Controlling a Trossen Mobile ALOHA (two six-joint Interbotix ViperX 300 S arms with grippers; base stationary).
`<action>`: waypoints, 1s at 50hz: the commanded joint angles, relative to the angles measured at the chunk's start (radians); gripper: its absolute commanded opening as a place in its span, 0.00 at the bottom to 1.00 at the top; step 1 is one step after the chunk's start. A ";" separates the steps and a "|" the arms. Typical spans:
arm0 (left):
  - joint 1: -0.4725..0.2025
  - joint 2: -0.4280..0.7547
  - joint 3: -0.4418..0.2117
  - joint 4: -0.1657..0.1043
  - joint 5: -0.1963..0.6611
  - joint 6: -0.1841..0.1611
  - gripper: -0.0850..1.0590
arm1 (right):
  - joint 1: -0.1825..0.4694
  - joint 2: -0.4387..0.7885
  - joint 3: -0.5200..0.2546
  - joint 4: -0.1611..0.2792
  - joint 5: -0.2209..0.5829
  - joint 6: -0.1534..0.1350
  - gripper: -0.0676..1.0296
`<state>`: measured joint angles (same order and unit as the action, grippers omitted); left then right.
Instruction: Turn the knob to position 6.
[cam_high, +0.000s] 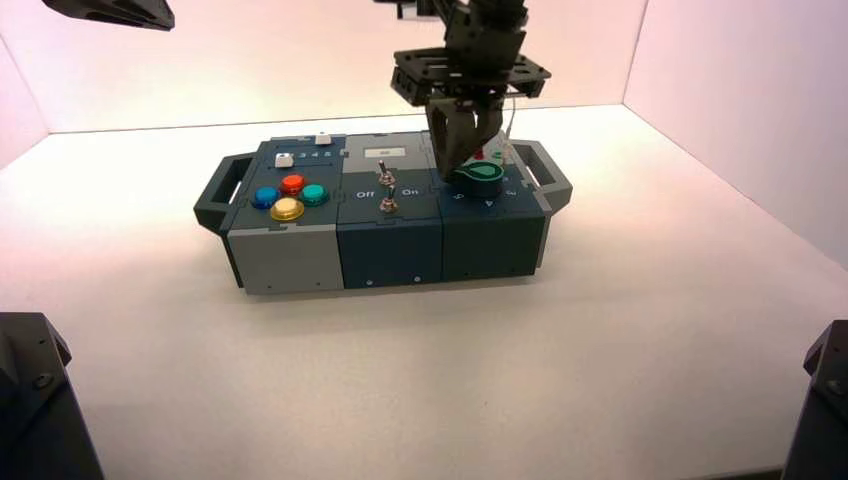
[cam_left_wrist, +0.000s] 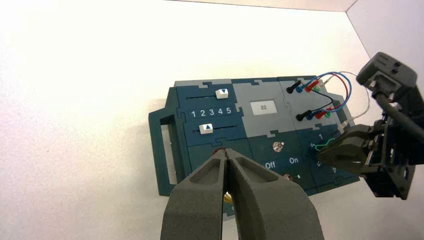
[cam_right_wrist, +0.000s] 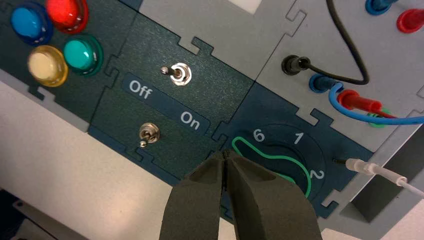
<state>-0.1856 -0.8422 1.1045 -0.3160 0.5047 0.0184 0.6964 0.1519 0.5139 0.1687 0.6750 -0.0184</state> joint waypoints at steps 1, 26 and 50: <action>0.006 0.002 -0.011 0.000 -0.011 0.003 0.05 | 0.003 -0.052 -0.032 -0.002 0.008 -0.002 0.04; 0.005 0.000 -0.005 -0.002 -0.014 0.003 0.05 | 0.035 -0.072 -0.032 0.003 0.054 0.002 0.04; 0.005 -0.003 -0.009 0.000 -0.014 0.003 0.05 | 0.034 0.000 -0.046 0.003 0.046 0.009 0.04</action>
<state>-0.1841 -0.8437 1.1121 -0.3175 0.5001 0.0184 0.7286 0.1641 0.4985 0.1703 0.7302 -0.0153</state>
